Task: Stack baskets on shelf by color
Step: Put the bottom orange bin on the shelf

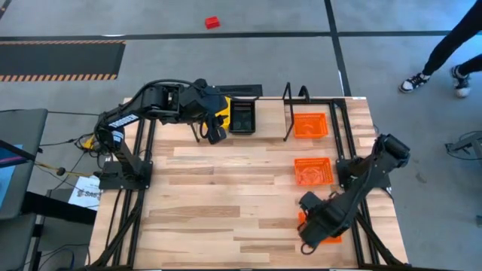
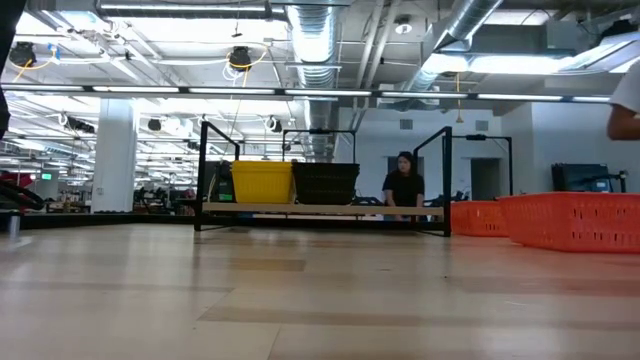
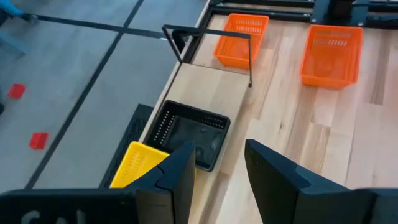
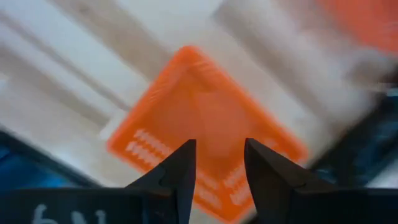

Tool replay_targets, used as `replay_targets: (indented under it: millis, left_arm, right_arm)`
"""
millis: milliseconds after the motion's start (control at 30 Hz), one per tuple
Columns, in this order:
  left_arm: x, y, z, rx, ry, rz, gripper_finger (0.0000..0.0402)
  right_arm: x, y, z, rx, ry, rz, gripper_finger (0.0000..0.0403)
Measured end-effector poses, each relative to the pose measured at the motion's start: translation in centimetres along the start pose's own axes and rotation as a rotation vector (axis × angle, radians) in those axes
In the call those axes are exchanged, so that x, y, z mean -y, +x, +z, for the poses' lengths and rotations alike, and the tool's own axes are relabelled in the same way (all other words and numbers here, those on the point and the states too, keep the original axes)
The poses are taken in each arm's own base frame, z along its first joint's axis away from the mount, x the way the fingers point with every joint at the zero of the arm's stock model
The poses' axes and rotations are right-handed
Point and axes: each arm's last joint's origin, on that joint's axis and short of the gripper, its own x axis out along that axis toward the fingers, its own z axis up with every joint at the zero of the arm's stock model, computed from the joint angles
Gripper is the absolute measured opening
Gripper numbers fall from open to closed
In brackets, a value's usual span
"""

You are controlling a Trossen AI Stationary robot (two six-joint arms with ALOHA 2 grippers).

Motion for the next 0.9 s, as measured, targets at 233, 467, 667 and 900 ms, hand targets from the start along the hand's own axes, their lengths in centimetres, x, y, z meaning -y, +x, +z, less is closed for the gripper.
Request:
replay_targets:
  millis: [233, 467, 667, 900]
  left_arm:
    - [0.0, 0.0, 0.0, 0.002, 0.006, 0.001, 0.013]
    - [0.0, 0.0, 0.0, 0.004, 0.004, 0.001, 0.013]
    - [0.0, 0.0, 0.1, 0.006, 0.002, 0.001, 0.013]
    - [0.0, 0.0, 0.1, 0.008, -0.029, 0.008, 0.013]
  right_arm:
    - [1.8, 3.2, -1.0, 0.002, -0.039, 0.002, 0.0154]
    - [3.6, 5.1, -0.6, -0.007, -0.063, 0.166, 0.0155]
    - [5.5, 6.3, -0.5, 0.001, -0.154, 0.155, 0.0151]
    - [6.0, 6.1, 0.0, 0.009, -0.219, 0.212, 0.0148]
